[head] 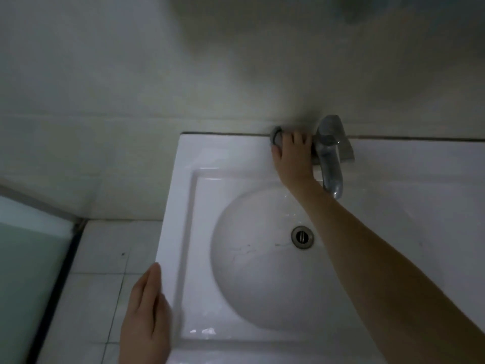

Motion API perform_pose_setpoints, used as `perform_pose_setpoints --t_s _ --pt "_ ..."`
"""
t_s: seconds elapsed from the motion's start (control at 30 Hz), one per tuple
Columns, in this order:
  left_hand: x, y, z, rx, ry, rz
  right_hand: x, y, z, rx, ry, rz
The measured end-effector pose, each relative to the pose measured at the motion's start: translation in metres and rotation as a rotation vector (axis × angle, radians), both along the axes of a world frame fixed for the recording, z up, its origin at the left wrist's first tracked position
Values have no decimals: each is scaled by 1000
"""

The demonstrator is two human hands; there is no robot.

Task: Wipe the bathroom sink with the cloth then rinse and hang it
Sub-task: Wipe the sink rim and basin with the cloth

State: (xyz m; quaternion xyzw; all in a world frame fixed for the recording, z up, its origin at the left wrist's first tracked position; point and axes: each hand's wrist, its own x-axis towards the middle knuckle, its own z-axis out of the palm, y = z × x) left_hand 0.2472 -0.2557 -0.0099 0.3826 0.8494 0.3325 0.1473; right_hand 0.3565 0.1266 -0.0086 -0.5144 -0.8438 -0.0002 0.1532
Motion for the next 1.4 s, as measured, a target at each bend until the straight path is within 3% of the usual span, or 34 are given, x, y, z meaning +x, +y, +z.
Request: perform_pose_setpoints --t_s 0.1,0.23,0.33,0.53,0.73,0.9,1.1,1.27,1.4 --pt "0 -3 -1 4 -17 -2 -1 -26 -4 -37 186 95" --pt "3 -2 3 -7 -29 -18 -25 -114 -29 -249 284 418" --pt "5 -2 5 11 -40 3 -33 -154 -37 -328 378 408" --pt "6 -3 2 6 -14 -9 -27 -206 -9 -394 262 671" --pt "6 -2 -1 -6 17 -16 47 -293 -4 -676 255 878" --pt "6 -2 1 6 -9 -32 89 -274 1 -733 186 815" --pt "6 -3 -4 23 -10 -23 210 -229 13 -776 59 585" --pt "5 -4 -4 11 8 -3 261 -206 17 -772 -15 435" --pt "6 -2 0 -17 25 -8 265 -201 20 -793 76 283"
